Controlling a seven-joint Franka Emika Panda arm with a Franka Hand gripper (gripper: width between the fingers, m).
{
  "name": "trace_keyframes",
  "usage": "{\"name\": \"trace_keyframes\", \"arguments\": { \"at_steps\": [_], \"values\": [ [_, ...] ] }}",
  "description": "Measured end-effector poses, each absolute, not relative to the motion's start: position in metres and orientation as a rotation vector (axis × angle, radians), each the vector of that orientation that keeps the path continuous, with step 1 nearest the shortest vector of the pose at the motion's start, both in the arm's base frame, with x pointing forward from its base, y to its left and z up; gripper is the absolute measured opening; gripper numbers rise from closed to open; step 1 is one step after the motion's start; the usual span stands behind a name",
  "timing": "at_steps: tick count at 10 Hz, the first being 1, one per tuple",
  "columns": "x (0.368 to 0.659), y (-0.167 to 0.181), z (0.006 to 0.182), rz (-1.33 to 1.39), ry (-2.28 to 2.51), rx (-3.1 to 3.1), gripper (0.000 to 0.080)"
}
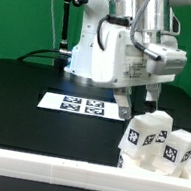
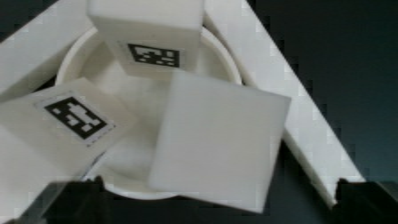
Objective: Assemble stool
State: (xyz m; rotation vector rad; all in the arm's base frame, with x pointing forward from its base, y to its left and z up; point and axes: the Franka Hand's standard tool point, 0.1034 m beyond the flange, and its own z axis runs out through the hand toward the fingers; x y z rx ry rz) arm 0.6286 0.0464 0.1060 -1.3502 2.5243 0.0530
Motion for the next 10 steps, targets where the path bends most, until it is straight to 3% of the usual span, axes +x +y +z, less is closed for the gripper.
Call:
{"name": "trace_keyframes", "arguments": {
  "at_steps": [5,10],
  "values": [
    [0.6293,0.0463,0.1066,0.012,2.381,-1.586,0.0649],
    [0.6313,0.051,0.1083,-0.123,1.823,-2.268,0.0649]
  ]
}}
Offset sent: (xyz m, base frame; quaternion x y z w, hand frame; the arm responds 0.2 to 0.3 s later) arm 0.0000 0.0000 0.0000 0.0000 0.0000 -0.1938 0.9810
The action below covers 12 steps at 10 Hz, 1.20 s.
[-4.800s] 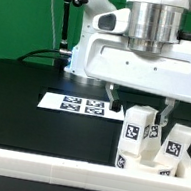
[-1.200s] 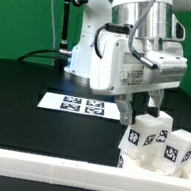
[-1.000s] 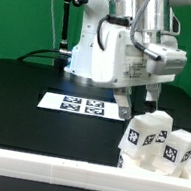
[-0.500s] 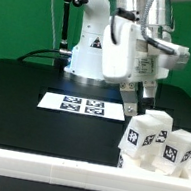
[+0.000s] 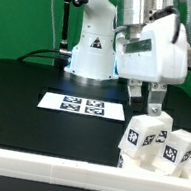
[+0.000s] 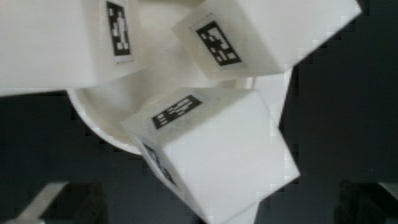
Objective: Assemble stool
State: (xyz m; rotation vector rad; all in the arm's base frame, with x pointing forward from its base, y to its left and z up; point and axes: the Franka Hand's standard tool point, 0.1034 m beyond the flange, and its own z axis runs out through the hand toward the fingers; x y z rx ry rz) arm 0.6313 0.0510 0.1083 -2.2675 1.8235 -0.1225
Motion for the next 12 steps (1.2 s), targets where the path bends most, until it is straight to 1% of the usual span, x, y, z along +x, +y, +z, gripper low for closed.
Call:
{"name": "trace_keyframes", "arguments": {
  "at_steps": [4,7,9,12],
  "values": [
    [0.632,0.049,0.108,-0.174,1.489,-2.515,0.0649],
    [0.633,0.056,0.109,-0.251,0.93,-2.805,0.0649],
    [0.632,0.067,0.107,-0.28,0.574,-2.909,0.0649],
    [0.631,0.061,0.106,-0.281,0.329,-2.972,0.0649]
  ]
}}
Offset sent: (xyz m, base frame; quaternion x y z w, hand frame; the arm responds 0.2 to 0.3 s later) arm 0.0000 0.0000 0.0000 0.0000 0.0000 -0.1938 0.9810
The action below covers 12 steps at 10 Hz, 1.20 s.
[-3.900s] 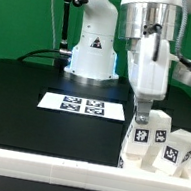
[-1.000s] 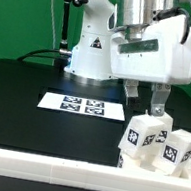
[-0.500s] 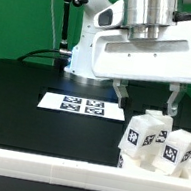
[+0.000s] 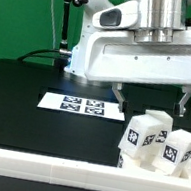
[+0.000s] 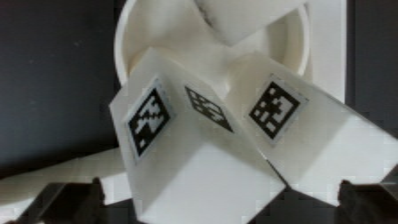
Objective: Assemble stool
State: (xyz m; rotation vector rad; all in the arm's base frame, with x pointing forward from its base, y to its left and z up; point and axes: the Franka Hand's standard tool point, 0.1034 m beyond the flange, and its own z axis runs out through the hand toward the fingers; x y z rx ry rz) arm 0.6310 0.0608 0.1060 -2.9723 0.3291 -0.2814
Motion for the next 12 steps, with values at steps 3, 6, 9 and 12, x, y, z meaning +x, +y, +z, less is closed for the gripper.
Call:
{"name": "trace_keyframes", "arguments": {
  "at_steps": [3,6,9,12],
  "values": [
    [0.632,0.057,0.105,-0.295,-0.264,-3.069,0.0649],
    [0.636,0.055,0.1,-0.251,-0.732,-3.047,0.0649],
    [0.637,0.05,0.098,-0.201,-1.011,-3.002,0.0649],
    [0.636,0.04,0.095,-0.193,-0.931,-3.027,0.0622]
  ]
}}
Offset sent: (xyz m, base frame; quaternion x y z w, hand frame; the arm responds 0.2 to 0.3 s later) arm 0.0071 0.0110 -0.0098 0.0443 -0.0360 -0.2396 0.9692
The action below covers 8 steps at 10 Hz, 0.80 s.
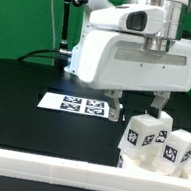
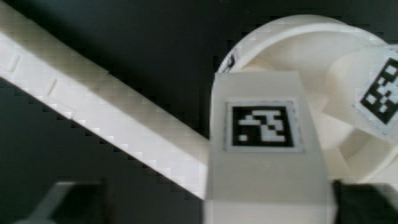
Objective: Assemble stool
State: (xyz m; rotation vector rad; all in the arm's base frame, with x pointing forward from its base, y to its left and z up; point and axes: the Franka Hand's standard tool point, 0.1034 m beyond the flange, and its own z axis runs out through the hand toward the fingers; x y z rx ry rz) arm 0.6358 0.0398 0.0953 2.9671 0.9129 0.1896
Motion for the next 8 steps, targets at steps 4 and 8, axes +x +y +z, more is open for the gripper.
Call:
{"name": "trace_keyframes", "arguments": {
  "at_steps": [4,8],
  "values": [
    [0.6342,0.0403,0.091,0.195,0.79,3.005,0.0341],
    [0.6342,0.0397,0.091,0.2,0.451,3.088,0.0341]
  ]
}}
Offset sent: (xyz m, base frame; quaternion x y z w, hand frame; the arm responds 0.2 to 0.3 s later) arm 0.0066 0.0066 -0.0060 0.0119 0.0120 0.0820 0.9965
